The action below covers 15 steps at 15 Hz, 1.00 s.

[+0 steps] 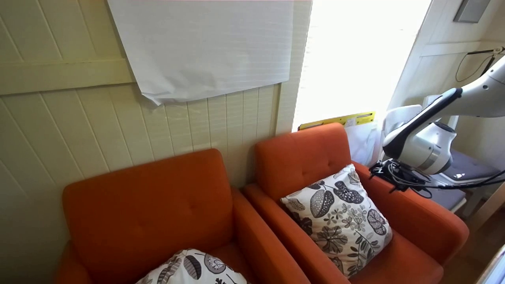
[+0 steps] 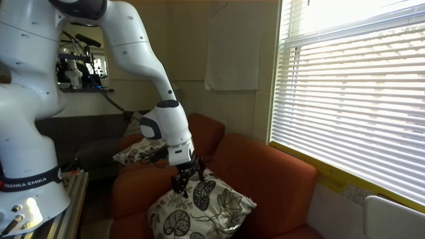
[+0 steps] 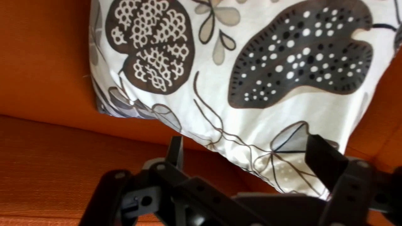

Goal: Set the cushion on the right couch upright

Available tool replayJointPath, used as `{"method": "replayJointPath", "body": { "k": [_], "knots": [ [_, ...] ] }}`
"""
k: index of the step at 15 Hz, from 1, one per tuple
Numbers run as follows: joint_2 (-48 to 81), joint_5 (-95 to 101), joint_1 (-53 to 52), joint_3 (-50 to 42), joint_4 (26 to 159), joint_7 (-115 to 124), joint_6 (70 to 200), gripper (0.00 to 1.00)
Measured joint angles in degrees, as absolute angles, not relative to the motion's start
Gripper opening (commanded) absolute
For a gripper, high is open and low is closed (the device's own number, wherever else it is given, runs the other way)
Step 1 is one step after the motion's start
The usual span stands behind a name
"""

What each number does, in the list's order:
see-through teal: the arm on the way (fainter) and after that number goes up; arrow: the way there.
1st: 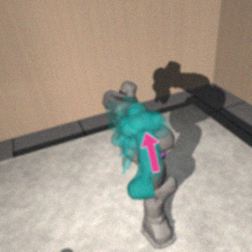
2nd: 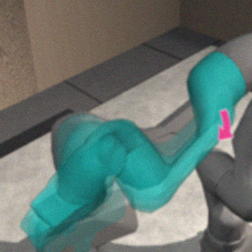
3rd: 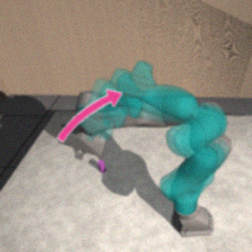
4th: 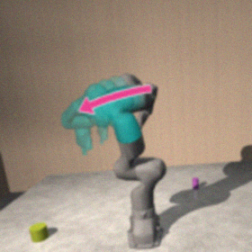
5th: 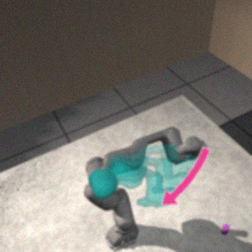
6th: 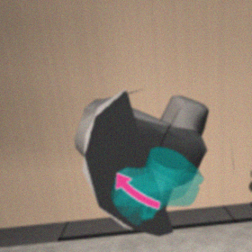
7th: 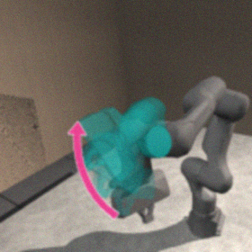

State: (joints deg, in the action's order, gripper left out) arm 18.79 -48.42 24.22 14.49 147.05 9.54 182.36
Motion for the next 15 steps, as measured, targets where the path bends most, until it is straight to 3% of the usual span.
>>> {"method": "replayJointPath", "body": {
  "k": [7,9,15],
  "knots": [
    [18.41,-22.92,-0.6,-15.94,139.45,33.81,166.84,1.0],
    [17.75,-20.22,-3.2,-18.34,133.51,36.57,159.36,1.0],
    [20.27,-18.8,-1.78,-14.42,112.17,45.83,135.88,1.0]
  ]
}}
